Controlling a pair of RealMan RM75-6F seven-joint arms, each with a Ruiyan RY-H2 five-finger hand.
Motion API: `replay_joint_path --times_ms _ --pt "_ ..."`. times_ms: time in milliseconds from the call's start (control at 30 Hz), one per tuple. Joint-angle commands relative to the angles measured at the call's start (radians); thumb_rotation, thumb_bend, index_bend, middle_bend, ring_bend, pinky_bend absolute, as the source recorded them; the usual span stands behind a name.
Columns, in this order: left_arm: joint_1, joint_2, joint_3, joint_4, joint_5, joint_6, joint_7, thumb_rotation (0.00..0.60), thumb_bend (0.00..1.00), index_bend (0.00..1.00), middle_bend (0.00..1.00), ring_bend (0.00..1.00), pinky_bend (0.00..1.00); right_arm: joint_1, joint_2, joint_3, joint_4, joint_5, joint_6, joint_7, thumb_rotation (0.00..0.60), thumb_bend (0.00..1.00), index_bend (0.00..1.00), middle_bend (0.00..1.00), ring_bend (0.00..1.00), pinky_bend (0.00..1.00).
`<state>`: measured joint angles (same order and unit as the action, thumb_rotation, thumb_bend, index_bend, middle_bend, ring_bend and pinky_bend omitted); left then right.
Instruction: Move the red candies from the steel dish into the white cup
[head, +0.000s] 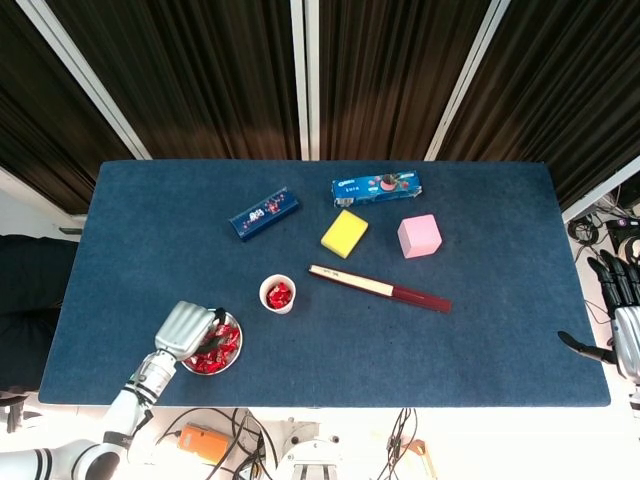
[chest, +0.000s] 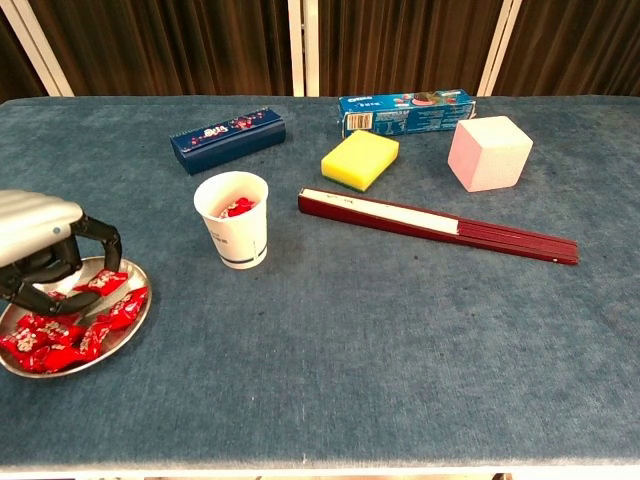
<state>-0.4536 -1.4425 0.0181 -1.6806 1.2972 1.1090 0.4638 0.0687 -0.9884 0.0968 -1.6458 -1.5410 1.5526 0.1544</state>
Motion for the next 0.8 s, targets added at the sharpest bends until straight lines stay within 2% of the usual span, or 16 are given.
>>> replay_joint_path --times_ms 33,267,467,667,800 --pt "-0.01 0.042 -0.045 -0.061 0.031 0.03 -0.057 0.6 0.4 0.57 0.93 0.88 0.9 -0.001 0.0 0.0 0.001 -0.001 0.002 0.002 0.6 0.12 0.0 0.01 0.0 0.0" --pt "-0.083 0.06 -0.147 -0.136 0.029 0.0 -0.101 0.6 0.4 0.57 0.93 0.88 0.9 -0.004 0.0 -0.001 0.004 -0.003 0.008 0.007 0.6 0.12 0.0 0.01 0.0 0.0" --pt "-0.176 0.024 -0.215 -0.122 -0.075 -0.095 -0.074 0.6 0.4 0.57 0.93 0.88 0.9 -0.009 -0.001 -0.002 0.012 0.004 0.009 0.014 0.6 0.12 0.0 0.01 0.0 0.0" --pt "-0.238 -0.011 -0.237 -0.095 -0.172 -0.144 -0.029 0.6 0.39 0.56 0.93 0.88 0.9 -0.012 -0.003 -0.002 0.021 0.01 0.008 0.023 0.6 0.12 0.0 0.01 0.0 0.0" --pt "-0.26 -0.019 -0.227 -0.092 -0.224 -0.153 0.01 0.6 0.34 0.45 0.93 0.88 0.9 -0.012 -0.005 -0.002 0.027 0.012 0.006 0.028 0.6 0.12 0.0 0.01 0.0 0.0"
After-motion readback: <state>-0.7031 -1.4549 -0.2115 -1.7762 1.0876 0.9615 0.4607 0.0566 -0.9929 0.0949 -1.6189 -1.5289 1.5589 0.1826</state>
